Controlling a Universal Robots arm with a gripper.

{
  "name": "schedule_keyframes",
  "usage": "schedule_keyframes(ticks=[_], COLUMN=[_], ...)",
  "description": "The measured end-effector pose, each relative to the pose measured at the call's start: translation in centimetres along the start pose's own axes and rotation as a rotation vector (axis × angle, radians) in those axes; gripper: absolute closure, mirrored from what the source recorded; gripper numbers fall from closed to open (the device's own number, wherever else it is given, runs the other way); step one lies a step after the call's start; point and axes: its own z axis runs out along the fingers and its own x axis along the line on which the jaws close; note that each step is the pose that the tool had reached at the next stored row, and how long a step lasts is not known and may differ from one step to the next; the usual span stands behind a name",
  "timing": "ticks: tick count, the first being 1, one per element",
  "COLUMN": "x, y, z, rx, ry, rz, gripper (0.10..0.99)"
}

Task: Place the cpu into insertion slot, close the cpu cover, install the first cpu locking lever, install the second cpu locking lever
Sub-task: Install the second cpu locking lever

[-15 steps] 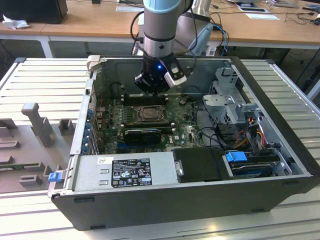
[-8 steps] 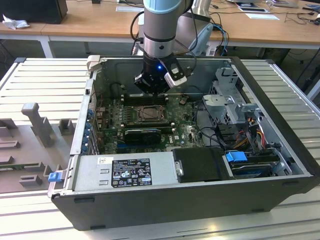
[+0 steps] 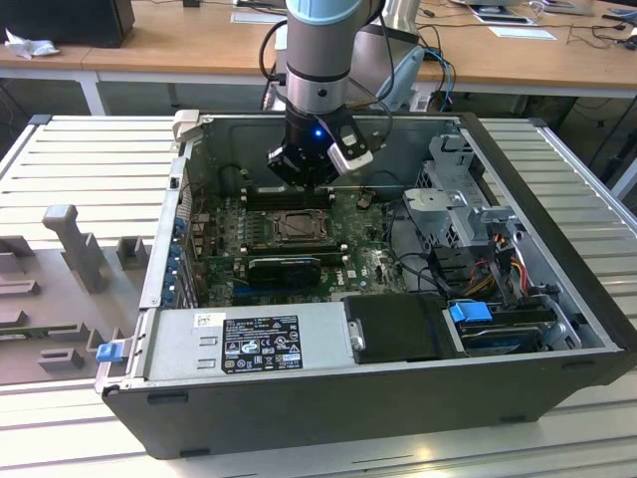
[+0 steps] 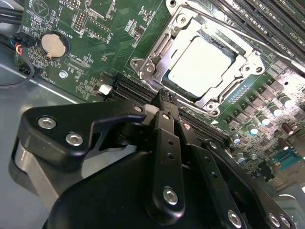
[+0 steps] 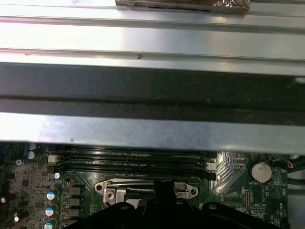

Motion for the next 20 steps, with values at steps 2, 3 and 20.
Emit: schedule_keyframes(ticks=[2,3,20], x=[0.00,0.01,0.00], y=[-0.12,-0.19,-0.86], z=[0.00,0.00,-0.55], rx=[0.000,0.000,-0.004], ry=[-0.0001,-0.0001,-0.0002], rz=[0.000,0.000,0.000], gripper=[0.980,0.980,0.980])
